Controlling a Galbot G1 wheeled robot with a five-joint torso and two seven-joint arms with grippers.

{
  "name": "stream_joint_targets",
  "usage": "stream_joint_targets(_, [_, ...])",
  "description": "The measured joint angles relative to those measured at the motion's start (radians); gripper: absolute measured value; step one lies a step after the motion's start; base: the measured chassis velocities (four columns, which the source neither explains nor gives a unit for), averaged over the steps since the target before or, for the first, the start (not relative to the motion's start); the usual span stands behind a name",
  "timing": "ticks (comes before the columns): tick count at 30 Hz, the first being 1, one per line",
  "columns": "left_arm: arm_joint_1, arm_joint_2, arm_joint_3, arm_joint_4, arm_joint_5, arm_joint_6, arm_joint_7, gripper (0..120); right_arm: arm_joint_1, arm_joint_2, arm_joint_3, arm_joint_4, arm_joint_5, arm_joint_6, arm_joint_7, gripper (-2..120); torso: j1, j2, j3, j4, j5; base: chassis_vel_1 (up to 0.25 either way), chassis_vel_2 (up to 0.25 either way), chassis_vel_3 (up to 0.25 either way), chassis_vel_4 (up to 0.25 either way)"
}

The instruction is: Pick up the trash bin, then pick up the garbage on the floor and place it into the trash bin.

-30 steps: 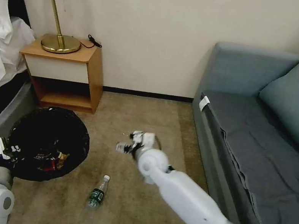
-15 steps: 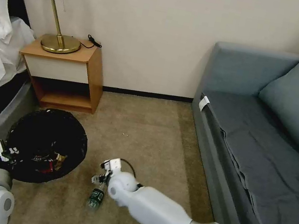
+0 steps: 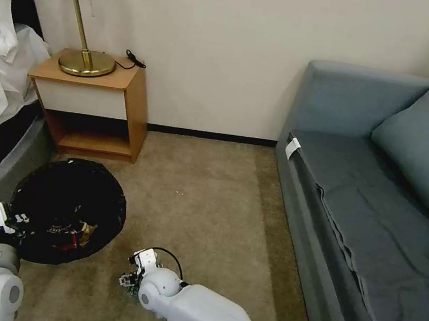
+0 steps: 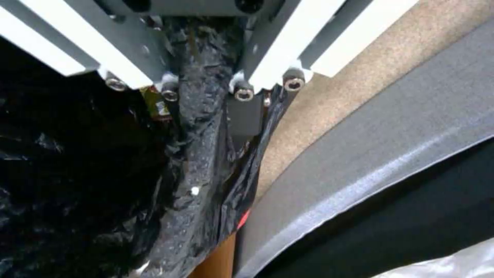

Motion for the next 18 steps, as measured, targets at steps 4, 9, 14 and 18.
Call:
stream_joint_targets(4, [-0.003, 0.0, 0.0, 0.0, 0.0, 0.0, 0.0, 2, -0.003, -0.006, -0.01, 0.0, -0.01, 0.003, -0.003, 100, 0.0, 0.0, 0.0, 0.0, 0.0, 0.0, 0.0, 0.0, 0.0])
stream_joint_targets(9, [-0.004, -0.002, 0.004, 0.002, 0.003, 0.0, 0.001, 2, -0.008, -0.009, -0.026, -0.008, -0.02, 0.005, -0.008, 93, 0.0, 0.0, 0.0, 0.0, 0.0, 0.0, 0.0, 0.0, 0.0])
stream_joint_targets(14, [-0.005, -0.002, 0.004, 0.002, 0.004, -0.001, 0.002, 2, -0.013, -0.01, -0.033, -0.019, -0.033, 0.014, -0.019, 84, 0.0, 0.0, 0.0, 0.0, 0.0, 0.0, 0.0, 0.0, 0.0])
stream_joint_targets(18, [-0.004, -0.003, 0.004, 0.002, 0.005, -0.002, 0.002, 2, -0.013, -0.015, -0.035, -0.025, -0.043, 0.021, -0.027, 73, 0.0, 0.0, 0.0, 0.0, 0.0, 0.0, 0.0, 0.0, 0.0])
